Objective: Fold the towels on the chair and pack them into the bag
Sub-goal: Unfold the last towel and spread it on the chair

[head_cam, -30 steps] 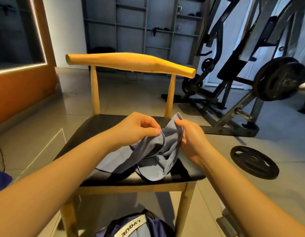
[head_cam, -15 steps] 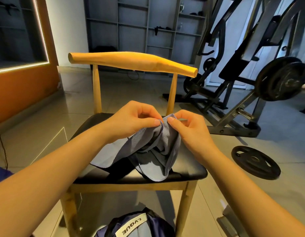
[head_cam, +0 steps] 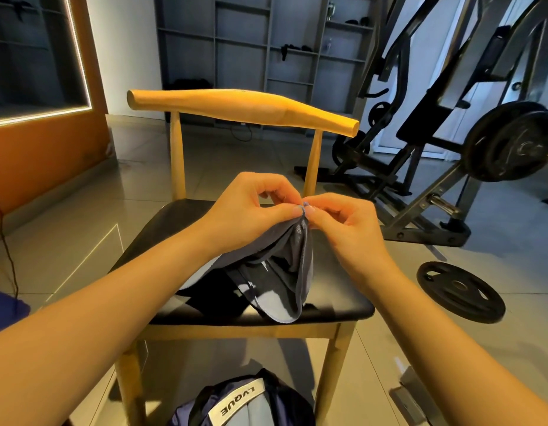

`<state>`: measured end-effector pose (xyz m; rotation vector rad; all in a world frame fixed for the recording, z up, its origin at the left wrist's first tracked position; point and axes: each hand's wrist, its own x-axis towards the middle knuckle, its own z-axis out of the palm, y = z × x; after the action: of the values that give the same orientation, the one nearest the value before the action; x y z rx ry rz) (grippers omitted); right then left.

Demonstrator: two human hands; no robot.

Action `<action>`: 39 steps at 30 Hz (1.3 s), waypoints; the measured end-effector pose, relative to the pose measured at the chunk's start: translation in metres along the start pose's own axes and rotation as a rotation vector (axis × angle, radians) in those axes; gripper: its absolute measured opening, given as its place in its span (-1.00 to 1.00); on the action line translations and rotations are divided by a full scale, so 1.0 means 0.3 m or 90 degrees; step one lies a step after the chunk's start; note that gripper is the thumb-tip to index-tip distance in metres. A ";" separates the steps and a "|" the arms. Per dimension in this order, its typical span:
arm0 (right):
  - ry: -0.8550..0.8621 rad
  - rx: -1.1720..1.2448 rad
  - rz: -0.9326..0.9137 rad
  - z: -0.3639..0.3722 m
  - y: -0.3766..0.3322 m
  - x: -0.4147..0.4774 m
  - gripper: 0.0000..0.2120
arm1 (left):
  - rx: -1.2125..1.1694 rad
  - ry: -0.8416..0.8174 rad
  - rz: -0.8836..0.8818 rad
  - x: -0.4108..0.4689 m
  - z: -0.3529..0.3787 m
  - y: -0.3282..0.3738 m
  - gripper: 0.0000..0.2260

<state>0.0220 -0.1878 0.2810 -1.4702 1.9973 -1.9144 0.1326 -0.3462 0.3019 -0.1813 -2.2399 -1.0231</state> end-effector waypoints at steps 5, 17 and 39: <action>-0.050 0.024 0.018 -0.012 -0.010 -0.004 -0.82 | 0.018 0.026 0.004 -0.002 0.008 -0.016 -0.96; -0.052 0.040 0.119 -0.106 0.065 -0.013 -0.89 | 0.093 -0.145 -0.156 -0.055 0.020 -0.098 -0.91; 0.219 0.220 0.398 -0.188 0.172 -0.156 -0.76 | 0.015 0.032 -0.373 -0.164 -0.121 -0.348 -0.98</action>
<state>-0.0150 -0.1256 0.2282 -0.3869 1.7935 -2.1344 0.1499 -0.4367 0.2236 0.5362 -2.3057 -1.2735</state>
